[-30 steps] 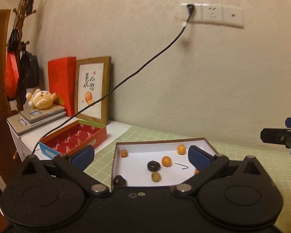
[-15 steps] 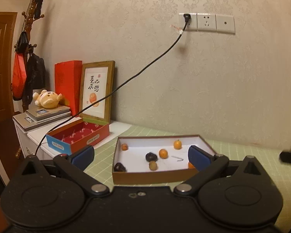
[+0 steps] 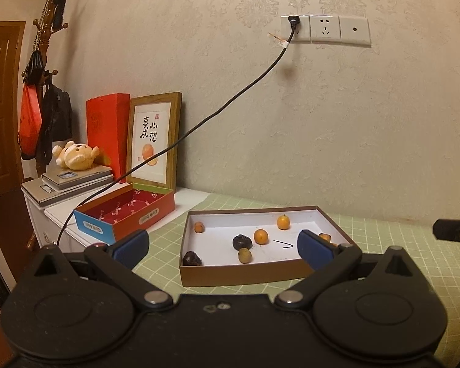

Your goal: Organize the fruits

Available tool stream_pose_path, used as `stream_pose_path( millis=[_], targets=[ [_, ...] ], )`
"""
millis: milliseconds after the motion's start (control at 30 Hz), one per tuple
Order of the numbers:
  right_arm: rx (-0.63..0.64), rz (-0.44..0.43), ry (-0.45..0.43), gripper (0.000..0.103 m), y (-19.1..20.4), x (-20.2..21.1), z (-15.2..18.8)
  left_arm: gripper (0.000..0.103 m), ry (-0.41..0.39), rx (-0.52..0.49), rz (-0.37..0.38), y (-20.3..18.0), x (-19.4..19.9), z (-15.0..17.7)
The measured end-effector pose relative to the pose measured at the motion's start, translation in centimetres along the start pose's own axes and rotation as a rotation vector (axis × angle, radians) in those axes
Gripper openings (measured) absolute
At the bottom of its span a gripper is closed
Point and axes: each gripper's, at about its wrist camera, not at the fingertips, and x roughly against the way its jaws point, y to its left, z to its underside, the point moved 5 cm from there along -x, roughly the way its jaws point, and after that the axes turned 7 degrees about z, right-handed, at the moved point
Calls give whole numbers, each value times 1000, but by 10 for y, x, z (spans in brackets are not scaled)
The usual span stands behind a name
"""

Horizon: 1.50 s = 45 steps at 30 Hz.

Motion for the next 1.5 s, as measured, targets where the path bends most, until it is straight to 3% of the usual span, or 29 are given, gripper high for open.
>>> stream_pose_path(
  millis=[1500],
  targets=[
    [22,-9,-15,103,6,-3,0,97,-2,10,12,2,3,-1]
  ],
)
